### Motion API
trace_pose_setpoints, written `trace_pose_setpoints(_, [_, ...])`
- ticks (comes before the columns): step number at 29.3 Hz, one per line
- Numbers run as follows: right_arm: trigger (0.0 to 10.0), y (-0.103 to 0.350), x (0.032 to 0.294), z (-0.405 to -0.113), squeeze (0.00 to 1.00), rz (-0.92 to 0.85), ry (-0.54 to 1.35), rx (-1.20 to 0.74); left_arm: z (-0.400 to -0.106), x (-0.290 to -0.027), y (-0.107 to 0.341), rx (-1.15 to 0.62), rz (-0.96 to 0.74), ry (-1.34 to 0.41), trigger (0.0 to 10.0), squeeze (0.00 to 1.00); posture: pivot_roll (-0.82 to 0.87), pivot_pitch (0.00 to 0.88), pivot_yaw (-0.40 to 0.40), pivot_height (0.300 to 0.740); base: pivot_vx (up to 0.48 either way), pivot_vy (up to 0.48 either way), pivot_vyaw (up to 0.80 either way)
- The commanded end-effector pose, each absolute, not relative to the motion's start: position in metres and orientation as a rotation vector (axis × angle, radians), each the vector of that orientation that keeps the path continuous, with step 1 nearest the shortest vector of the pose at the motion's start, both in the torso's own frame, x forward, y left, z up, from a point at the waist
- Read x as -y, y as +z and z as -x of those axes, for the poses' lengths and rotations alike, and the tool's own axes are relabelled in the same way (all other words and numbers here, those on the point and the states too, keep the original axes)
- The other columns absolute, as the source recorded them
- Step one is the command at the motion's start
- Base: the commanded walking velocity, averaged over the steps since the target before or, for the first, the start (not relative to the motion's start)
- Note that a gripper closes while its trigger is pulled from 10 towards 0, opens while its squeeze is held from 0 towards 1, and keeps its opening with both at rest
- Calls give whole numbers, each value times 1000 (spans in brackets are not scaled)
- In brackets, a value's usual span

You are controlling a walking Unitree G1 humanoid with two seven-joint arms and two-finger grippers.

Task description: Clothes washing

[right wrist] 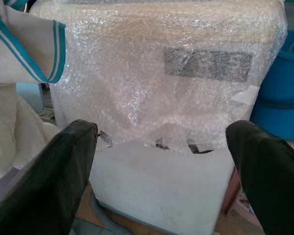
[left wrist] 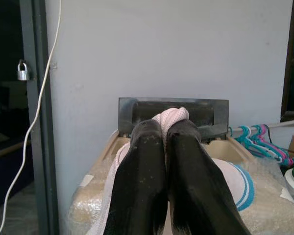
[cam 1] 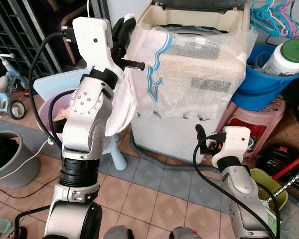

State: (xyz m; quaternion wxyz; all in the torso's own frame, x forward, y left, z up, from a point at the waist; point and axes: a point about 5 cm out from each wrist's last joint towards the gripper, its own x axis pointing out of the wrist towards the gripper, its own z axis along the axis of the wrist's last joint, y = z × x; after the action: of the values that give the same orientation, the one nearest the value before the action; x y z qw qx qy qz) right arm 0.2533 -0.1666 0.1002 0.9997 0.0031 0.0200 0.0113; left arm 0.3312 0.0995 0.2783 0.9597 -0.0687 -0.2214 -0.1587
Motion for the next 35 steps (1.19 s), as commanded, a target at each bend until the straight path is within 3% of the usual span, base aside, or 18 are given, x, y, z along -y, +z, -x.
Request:
trace_pose_setpoints(1, [10000, 100, 165, -251, 0, -3, 31, -42, -332, -103, 294, 515, 153, -307, 10000, 0, -121, 69, 83, 740, 0, 0, 0])
trace_pose_setpoints(9, [10000, 94, 158, -248, 0, -2, 58, -66, -351, -91, 323, 588, 176, -332, 10000, 0, -118, 69, 80, 740, 0, 0, 0])
trace_pose_setpoints(21, [10000, 80, 160, -224, 0, 5, 34, -139, -375, -84, 287, 434, 188, -344, 10000, 0, -147, 86, 94, 740, 0, 0, -671])
trace_pose_setpoints(24, [10000, 81, 160, -226, 0, 1, 29, -132, -378, -81, 294, 452, 185, -362, 10000, 0, -143, 89, 93, 740, 274, 0, -723])
trace_pose_setpoints(35, [10000, 84, 157, -230, 0, 0, 33, -119, -388, -82, 340, 581, 196, -369, 10000, 0, -152, 82, 100, 740, 413, 0, 0])
